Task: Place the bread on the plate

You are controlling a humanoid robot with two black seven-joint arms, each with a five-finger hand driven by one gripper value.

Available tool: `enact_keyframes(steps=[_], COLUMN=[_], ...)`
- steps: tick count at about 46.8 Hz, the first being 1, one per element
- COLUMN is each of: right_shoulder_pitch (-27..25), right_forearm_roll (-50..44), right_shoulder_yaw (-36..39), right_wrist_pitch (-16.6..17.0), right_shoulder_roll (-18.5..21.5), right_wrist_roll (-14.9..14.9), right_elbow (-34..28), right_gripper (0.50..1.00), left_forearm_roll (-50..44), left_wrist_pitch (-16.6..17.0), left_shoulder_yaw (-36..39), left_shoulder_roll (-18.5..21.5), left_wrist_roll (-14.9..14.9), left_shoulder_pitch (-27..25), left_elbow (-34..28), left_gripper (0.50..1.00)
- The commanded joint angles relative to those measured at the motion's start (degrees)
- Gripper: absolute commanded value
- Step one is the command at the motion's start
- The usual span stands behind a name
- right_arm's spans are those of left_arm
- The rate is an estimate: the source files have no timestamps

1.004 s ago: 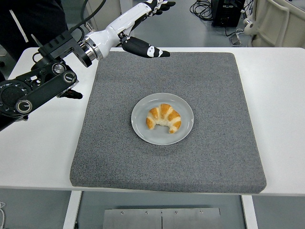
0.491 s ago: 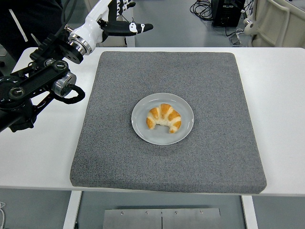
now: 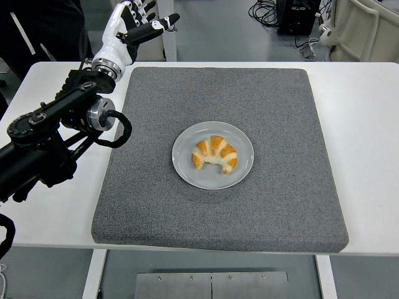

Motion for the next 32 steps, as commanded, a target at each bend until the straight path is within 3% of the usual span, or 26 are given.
enact_keyframes(steps=[1,17,32], right_shoulder_pitch=[0.00,0.09,0.00], right_forearm_roll=[0.00,0.00,0.00], right_shoulder_yaw=[0.00,-0.09,-0.18], right_wrist_pitch=[-0.01,0.08,-0.01], right_shoulder_roll=[0.00,0.00,0.00], right_wrist_roll=[0.00,0.00,0.00], right_elbow=[0.01,0.19,0.01], right_gripper=[1.000,1.000,1.000], left_forearm_roll=[-0.35,-0.53,-4.74], left_wrist_pitch=[-0.01,-1.68,-11.25], left_shoulder_yaw=[-1.84,-7.74,-11.34], left_shoulder_roll=[-0.65,-3.46,-4.87], left_wrist_roll=[-0.07,-0.77,-1.21], left_shoulder_pitch=[1.88,4.17,3.38], left_elbow=[0.05,4.62,17.71], left_gripper=[0.969,0.971,0.969])
